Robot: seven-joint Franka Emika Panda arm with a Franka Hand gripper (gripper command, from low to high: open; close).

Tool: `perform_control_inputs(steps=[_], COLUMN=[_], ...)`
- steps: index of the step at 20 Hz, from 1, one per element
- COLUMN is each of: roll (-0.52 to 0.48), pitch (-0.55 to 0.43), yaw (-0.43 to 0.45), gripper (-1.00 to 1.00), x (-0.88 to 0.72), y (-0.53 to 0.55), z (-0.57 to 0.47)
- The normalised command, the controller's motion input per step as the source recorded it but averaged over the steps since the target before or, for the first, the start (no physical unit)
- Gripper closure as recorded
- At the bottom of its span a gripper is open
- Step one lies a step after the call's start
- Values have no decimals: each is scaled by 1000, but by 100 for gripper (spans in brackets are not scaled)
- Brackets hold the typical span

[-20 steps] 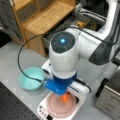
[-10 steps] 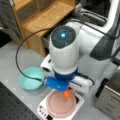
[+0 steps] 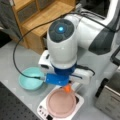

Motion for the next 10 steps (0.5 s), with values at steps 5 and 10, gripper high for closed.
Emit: perform_control_inputs(steps=[5, 10], roll=[-191, -59], pitch=[-50, -201], yaw=[344, 455], gripper=[100, 100], x=[-398, -502], y=[-221, -297], z=[57, -56])
